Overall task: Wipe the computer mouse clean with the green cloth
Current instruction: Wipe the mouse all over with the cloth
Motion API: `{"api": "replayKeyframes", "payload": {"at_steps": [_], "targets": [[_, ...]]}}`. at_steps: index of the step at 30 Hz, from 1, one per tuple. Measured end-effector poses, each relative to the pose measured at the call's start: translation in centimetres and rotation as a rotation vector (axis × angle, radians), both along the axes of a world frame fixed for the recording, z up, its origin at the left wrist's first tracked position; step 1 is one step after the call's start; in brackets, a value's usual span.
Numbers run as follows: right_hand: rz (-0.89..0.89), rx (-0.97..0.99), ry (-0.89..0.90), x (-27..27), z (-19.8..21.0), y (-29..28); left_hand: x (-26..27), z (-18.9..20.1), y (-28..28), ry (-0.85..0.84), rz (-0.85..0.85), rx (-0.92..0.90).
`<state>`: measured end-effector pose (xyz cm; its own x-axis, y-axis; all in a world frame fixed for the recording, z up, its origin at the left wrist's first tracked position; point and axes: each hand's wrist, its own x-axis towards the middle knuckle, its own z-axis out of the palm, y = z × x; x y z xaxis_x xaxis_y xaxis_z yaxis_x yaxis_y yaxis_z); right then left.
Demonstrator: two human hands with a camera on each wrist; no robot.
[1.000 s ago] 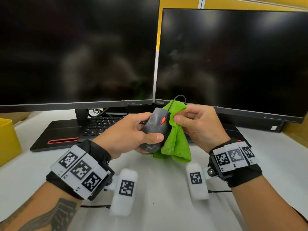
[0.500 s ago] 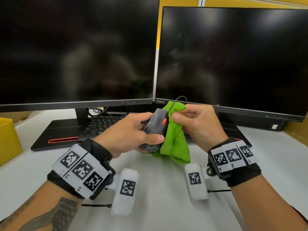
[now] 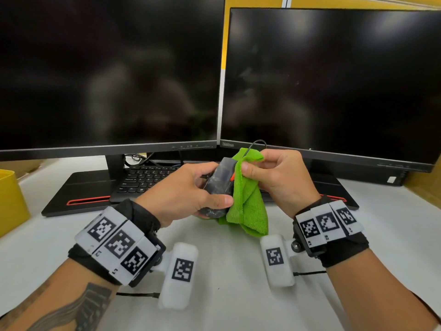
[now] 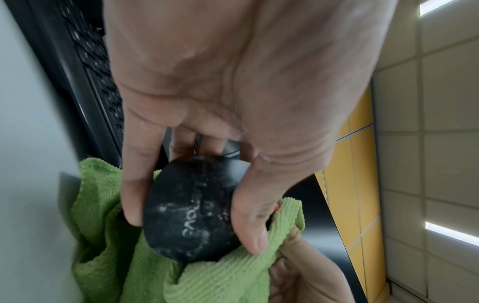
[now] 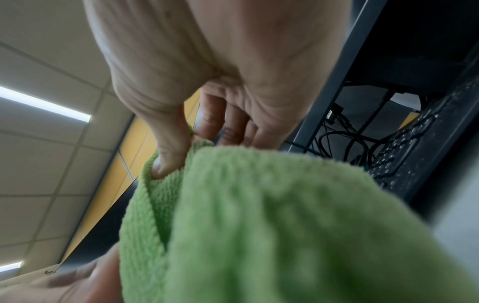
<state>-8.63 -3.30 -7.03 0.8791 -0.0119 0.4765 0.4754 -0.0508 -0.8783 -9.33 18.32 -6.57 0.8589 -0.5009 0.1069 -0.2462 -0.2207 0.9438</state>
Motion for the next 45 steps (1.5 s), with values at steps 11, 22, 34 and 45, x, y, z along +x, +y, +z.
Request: {"api": "replayKeyframes", "payload": {"at_steps": [11,22,34,45], "targets": [[0.08,0.076,-0.083,0.3,0.4,-0.6,0.2,0.5,0.5,0.09,-0.009,-0.143],[0.122,0.108,-0.025,-0.8,0.6,-0.1,0.1,0.8,0.0,0.255,0.074,-0.349],[0.022,-0.085,-0.061,-0.5,0.1,0.5,-0.4,0.0,-0.8,0.117,-0.052,-0.203],[0.2,0.08,0.018,-0.2,0.1,-0.3,-0.4,0.1,-0.5,0.107,-0.024,-0.224]]}}
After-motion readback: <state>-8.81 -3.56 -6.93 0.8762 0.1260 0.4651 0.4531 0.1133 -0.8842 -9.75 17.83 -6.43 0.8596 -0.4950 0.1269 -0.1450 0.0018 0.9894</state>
